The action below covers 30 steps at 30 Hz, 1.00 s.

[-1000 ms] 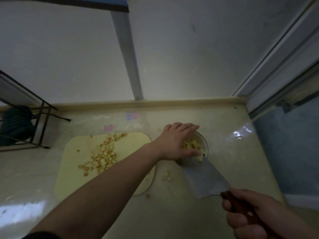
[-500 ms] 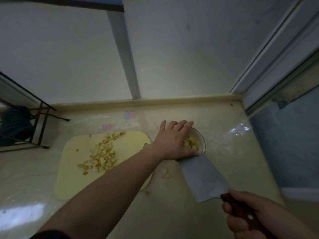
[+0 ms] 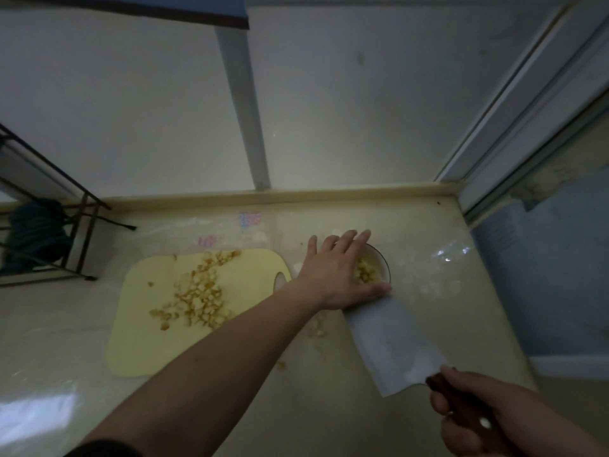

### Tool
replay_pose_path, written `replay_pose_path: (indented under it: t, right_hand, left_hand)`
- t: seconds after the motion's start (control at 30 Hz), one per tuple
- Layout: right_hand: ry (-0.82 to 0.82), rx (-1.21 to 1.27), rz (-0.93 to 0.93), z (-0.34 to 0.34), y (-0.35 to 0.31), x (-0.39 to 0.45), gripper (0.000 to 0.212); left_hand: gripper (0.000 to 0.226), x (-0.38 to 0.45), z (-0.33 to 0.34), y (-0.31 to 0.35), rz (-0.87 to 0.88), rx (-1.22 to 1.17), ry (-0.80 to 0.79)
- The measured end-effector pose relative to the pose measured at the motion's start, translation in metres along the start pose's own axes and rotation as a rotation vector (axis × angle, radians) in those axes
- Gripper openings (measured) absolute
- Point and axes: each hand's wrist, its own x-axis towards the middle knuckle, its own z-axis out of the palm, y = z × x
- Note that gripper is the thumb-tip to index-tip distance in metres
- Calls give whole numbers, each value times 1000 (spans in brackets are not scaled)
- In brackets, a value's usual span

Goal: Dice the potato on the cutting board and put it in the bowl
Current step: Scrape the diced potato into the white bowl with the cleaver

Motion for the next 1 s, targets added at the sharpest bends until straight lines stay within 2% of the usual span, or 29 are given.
replay_pose_path:
  t: [0.13, 0.27, 0.37, 0.43, 0.6, 0.9, 1.0]
  right_hand:
    - [-1, -6, -10, -1, 5, 2, 35]
    - [-9, 25, -3, -4, 7, 1, 35]
    - [-6, 55, -5, -6, 8, 1, 34]
    - [-4, 61, -8, -7, 7, 2, 32]
    - [-12, 49, 12, -8, 3, -1, 32]
    - [0, -6, 2, -16, 7, -2, 33]
    - [14, -34, -20, -22, 9, -2, 33]
  left_hand:
    - [100, 3, 1, 8, -38, 50, 39]
    - [87, 4, 4, 1, -22, 63, 69]
    - [78, 0, 1, -7, 13, -60, 89]
    - [83, -5, -1, -13, 65, -157, 47]
    - [104, -10, 3, -28, 166, -78, -21]
    - [83, -8, 8, -24, 116, -84, 42]
    - [70, -9, 8, -22, 105, -165, 65]
